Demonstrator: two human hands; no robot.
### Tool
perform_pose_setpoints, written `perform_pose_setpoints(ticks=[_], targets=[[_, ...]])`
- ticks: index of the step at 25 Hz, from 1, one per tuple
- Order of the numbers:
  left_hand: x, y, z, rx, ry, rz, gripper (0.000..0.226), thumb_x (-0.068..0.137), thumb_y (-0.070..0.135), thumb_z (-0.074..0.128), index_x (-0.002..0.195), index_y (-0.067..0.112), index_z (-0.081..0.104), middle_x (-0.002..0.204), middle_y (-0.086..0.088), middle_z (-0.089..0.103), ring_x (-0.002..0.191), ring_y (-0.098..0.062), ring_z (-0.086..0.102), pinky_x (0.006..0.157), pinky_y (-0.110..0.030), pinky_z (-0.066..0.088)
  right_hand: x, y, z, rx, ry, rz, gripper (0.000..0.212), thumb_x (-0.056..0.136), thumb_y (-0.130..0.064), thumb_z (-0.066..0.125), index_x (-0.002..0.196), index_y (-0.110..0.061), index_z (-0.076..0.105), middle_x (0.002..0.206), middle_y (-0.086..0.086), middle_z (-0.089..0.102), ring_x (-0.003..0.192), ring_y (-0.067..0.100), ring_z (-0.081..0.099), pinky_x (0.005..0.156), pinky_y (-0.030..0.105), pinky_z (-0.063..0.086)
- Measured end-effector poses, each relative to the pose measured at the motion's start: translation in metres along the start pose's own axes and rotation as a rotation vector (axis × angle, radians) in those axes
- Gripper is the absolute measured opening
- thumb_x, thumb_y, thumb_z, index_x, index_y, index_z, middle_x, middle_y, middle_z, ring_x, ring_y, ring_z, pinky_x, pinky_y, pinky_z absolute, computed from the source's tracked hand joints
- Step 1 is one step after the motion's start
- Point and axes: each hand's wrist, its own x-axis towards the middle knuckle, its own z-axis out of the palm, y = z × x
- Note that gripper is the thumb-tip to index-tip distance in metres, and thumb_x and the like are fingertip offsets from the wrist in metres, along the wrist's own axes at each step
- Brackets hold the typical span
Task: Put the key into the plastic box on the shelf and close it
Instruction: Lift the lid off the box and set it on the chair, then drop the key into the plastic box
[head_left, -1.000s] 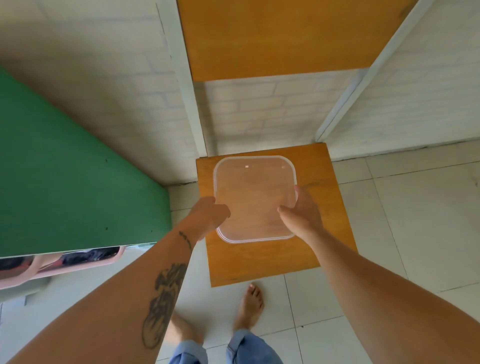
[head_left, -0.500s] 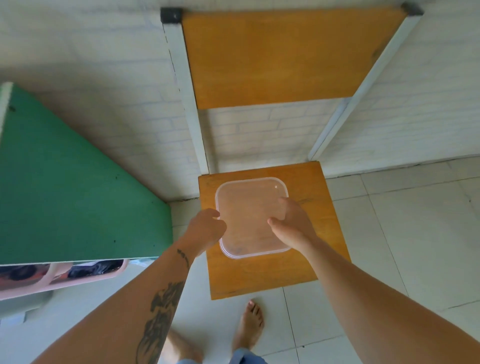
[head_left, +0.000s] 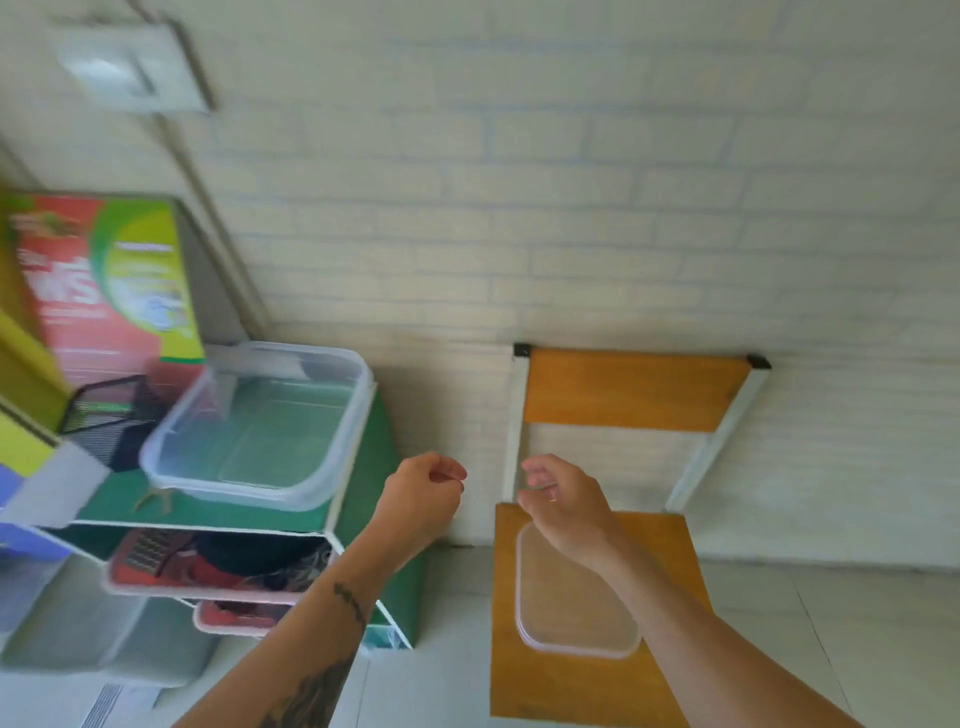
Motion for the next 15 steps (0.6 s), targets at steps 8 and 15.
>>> perform_pose_setpoints(ticks=[8,15], targets=[[-0.034,-0.033,-0.145,-0.127,0.208,0.112,0.018,0.079,0.011,0.058,0.078,0.026,0.068,0.081,0.0,0.076,0.076,-0.021,0.072,0.074,-0.036,0.056,0.004,-0.134,0.075,-0.026,-0.02,-0.246,0.032,0.091,-0.022,0.066,0.123,-0.022,0.064,0.11,-0.002,0.066,0.1,0.012,0.065,0.087,0.029,0.052],[-0.025,-0.107,-0.253,-0.2,0.318,0.096,0.025,0.086,0.002,0.053,0.083,0.022,0.068,0.086,-0.005,0.075,0.078,-0.022,0.072,0.066,-0.029,0.051,0.008,-0.201,0.179,-0.098,-0.07,-0.306,0.032,0.091,-0.018,0.066,0.123,-0.018,0.063,0.111,0.002,0.065,0.099,0.017,0.065,0.094,0.038,0.053]])
